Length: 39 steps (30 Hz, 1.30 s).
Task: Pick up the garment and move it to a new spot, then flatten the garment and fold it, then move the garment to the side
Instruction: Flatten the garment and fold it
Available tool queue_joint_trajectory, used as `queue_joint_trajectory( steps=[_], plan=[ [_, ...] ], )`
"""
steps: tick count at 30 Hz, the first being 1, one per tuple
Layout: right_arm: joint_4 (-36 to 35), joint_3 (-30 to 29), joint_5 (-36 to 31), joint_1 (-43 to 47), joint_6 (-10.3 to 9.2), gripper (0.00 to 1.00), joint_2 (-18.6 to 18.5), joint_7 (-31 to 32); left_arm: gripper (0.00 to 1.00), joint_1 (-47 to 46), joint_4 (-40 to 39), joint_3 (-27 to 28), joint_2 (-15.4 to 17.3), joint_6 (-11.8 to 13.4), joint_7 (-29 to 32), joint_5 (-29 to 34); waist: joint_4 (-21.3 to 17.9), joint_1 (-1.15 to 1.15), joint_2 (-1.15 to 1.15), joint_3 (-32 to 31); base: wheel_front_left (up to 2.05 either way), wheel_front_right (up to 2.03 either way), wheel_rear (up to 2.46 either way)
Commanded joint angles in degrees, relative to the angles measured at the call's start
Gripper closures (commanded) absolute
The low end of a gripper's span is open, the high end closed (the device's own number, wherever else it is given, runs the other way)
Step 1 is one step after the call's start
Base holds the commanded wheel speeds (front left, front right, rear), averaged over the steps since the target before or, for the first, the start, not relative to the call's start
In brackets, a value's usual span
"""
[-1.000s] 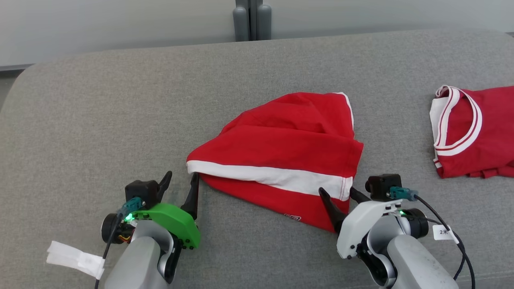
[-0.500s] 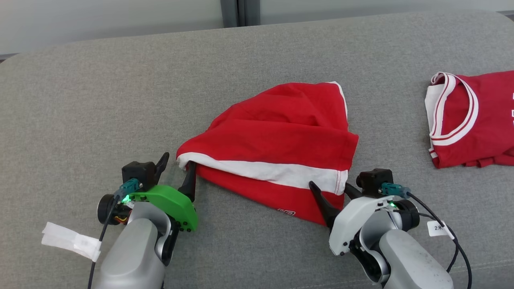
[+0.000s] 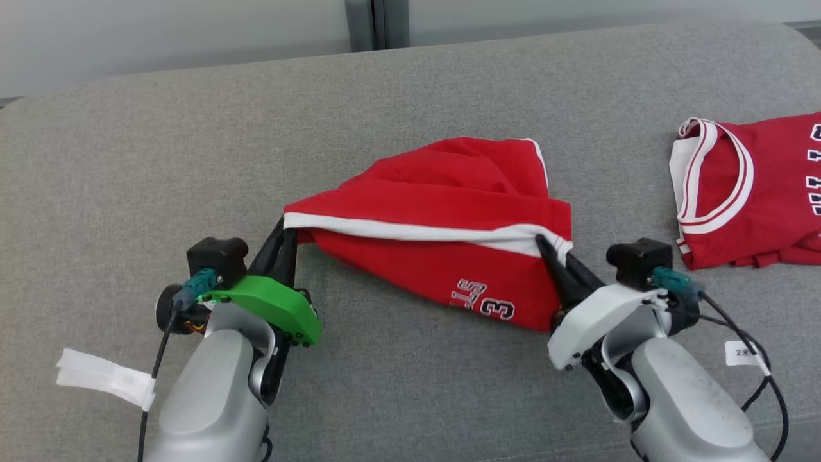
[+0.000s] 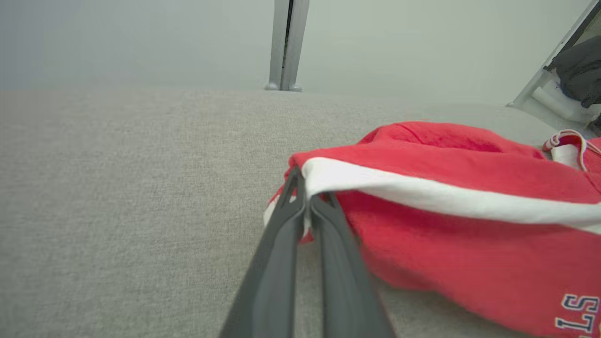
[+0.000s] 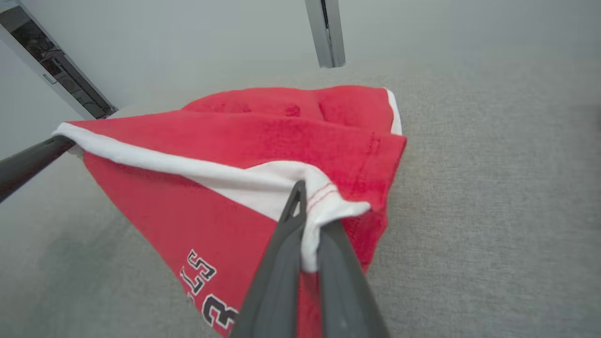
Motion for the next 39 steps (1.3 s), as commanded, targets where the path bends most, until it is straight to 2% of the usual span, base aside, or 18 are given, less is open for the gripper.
queue_joint_trajectory(
  steps=[1,6,11,17,21,24,29,33,36,39],
  plan=[
    [-1.4,-1.0,-0.6,-0.8,0.0,1.0,-0.7,-1.1,1.0,0.9,-2.3,0.5,0.2,-0.1,-0.2,1.0,-0.1,0.0,0.0,-0.7,0.0,0.0,0.0],
    [-7.8,-4.9,-1.6,-0.7,0.0,1.0,-3.1,-1.7,1.0,2.4,-12.8,-1.0,0.8,-0.1,-0.2,-0.9,-0.5,0.0,0.0,-1.9,0.0,0.0,0.0],
    [-15.8,-7.0,-2.7,-1.1,0.0,1.0,-6.8,2.6,1.0,1.3,-22.2,-3.6,2.4,-0.1,-0.2,-3.6,-1.3,0.0,0.0,-2.6,0.0,0.0,0.0],
    [-22.8,-6.4,-3.0,-8.0,0.0,1.0,-12.3,7.5,1.0,-4.0,-27.1,-6.7,4.5,-0.1,-0.2,-8.0,-3.0,0.0,0.0,-1.0,0.0,0.0,0.0],
    [-24.3,-6.3,-2.6,-14.9,0.0,1.0,-15.0,9.3,1.0,-9.4,-27.7,-7.5,5.5,-0.1,0.1,-10.9,-4.2,0.0,0.0,1.9,0.0,0.0,0.0],
    [-22.2,-4.7,-1.2,-20.8,0.0,1.0,-15.7,10.3,1.0,-14.0,-26.3,-7.2,6.5,-0.1,0.6,-11.6,-5.2,0.0,0.0,5.6,0.0,0.0,0.0],
    [-14.1,-1.4,2.2,-35.2,-0.01,1.0,-16.3,9.3,1.0,-24.8,-21.4,-7.7,7.7,0.0,0.9,-8.3,-6.7,0.0,0.0,14.1,0.0,0.0,0.0],
    [-6.8,0.2,2.5,-47.2,-0.01,1.0,-15.4,4.3,1.0,-33.8,-17.1,-6.2,8.2,0.4,0.2,-6.1,-7.4,0.0,0.0,19.5,0.0,0.0,0.0],
    [-2.4,0.0,1.9,-54.7,-0.03,1.0,-14.3,-1.1,1.0,-39.7,-15.1,-4.1,7.2,1.4,-0.1,-4.6,-7.6,0.0,0.0,21.9,0.0,0.0,0.0],
    [0.1,-0.8,-0.4,-61.0,-0.04,1.0,-13.6,-6.0,1.0,-44.0,-17.4,-1.0,6.1,1.6,-0.2,-2.5,-8.0,0.0,0.0,23.2,0.0,0.0,0.0]
  ],
)
